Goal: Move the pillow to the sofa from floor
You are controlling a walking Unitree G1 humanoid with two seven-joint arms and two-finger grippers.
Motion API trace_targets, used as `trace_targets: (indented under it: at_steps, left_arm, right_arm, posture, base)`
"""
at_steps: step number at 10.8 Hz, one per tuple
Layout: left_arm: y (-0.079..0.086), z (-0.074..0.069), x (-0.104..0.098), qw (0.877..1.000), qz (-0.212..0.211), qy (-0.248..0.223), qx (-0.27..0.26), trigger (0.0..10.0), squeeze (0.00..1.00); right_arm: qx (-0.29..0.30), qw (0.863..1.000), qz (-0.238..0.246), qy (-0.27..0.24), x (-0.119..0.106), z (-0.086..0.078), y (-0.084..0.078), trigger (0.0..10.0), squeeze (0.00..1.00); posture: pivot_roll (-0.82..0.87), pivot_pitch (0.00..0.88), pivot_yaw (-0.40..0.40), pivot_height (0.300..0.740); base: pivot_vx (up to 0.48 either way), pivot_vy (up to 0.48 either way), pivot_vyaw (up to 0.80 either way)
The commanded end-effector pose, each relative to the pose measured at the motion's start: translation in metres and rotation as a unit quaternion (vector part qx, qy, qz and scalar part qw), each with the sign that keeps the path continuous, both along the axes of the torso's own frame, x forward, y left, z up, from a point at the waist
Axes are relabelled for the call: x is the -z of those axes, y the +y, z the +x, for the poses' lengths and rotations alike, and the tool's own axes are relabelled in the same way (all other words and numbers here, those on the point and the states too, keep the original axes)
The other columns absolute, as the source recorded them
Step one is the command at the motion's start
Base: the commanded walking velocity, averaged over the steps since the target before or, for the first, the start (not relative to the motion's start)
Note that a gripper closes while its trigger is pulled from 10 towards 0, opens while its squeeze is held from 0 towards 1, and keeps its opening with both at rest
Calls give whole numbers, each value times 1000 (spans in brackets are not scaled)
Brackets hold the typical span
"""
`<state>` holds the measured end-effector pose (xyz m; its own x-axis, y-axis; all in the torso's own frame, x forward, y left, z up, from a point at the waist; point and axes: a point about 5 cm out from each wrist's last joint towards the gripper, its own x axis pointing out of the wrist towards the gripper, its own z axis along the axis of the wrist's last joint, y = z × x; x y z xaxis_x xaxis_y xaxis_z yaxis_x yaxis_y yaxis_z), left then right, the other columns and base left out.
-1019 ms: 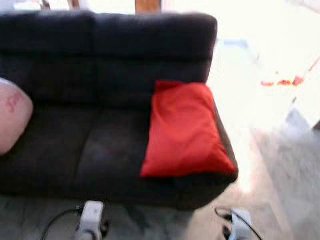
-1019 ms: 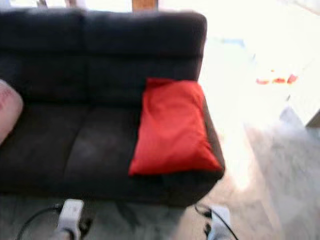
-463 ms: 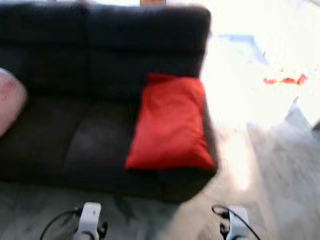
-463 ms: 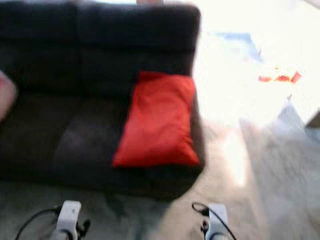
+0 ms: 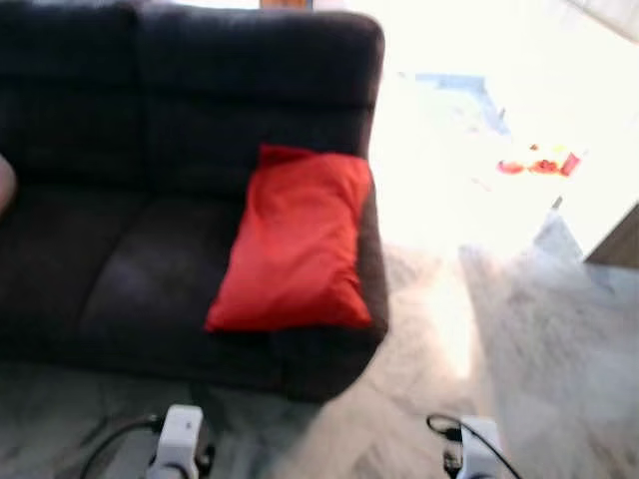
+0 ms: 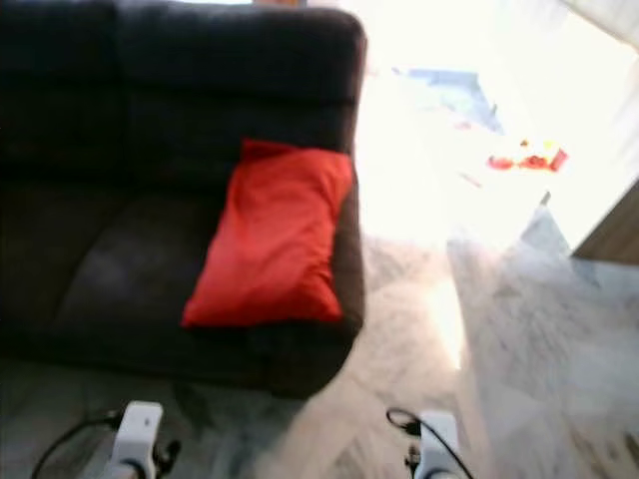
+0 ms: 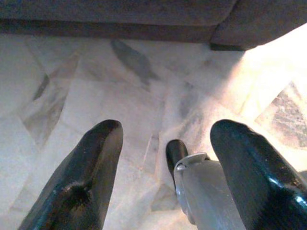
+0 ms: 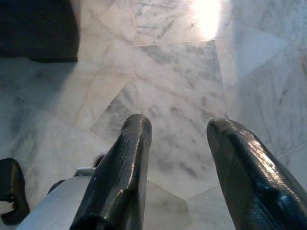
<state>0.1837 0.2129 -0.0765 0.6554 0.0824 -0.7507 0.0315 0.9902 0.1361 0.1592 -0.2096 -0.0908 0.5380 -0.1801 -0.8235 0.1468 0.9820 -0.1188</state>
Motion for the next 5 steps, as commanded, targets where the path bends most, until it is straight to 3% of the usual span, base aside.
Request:
trace_targets:
  at_steps: [1, 5]
  left_arm:
    - [-5, 0, 1, 1000, -7, 1, 2, 10000, 0]
    - [-5, 1, 1, 1000, -7, 1, 6, 10000, 0]
  right_arm:
    - [2, 1000, -8, 2, -1, -2, -8, 10000, 0]
    - [3, 1000, -5, 4, 1, -6, -7, 10000, 0]
  posture:
    - [-3, 38, -40, 740]
    - [-1, 22, -38, 740]
  base:
    - [0, -322, 0]
    - [0, -328, 0]
